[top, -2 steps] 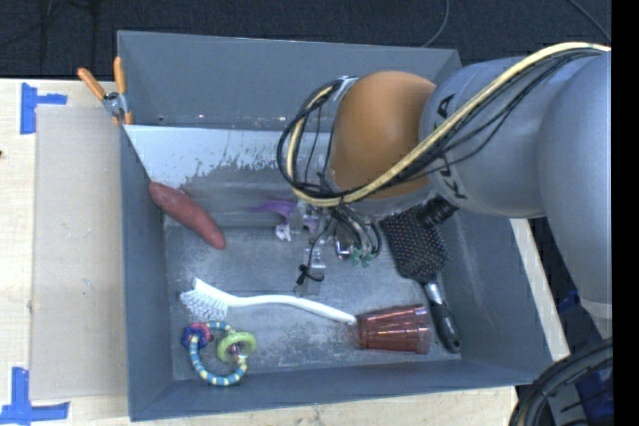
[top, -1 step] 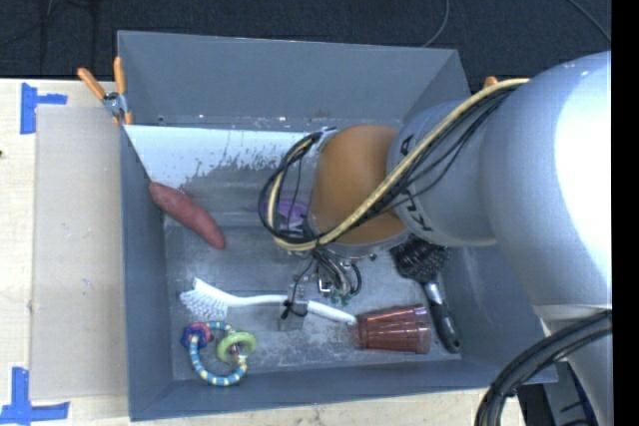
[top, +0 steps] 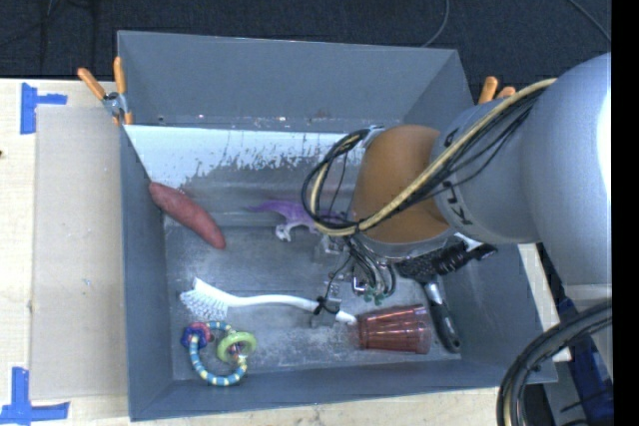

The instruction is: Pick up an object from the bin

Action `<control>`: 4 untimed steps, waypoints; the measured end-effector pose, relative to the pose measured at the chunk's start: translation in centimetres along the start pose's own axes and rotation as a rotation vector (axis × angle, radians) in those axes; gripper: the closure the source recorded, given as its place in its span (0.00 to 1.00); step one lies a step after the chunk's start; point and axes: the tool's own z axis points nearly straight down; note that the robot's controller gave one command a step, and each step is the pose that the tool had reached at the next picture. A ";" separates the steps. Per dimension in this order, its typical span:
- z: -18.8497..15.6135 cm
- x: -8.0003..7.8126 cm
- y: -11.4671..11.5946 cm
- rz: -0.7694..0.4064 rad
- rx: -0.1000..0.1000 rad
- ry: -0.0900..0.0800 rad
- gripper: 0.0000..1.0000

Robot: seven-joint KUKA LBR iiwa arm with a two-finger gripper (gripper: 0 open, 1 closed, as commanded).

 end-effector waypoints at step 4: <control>-0.3 4.0 -2.4 0.181 0.002 0.007 1.00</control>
Offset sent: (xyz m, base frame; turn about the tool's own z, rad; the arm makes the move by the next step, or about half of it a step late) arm -0.0416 -0.0158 0.0009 0.1793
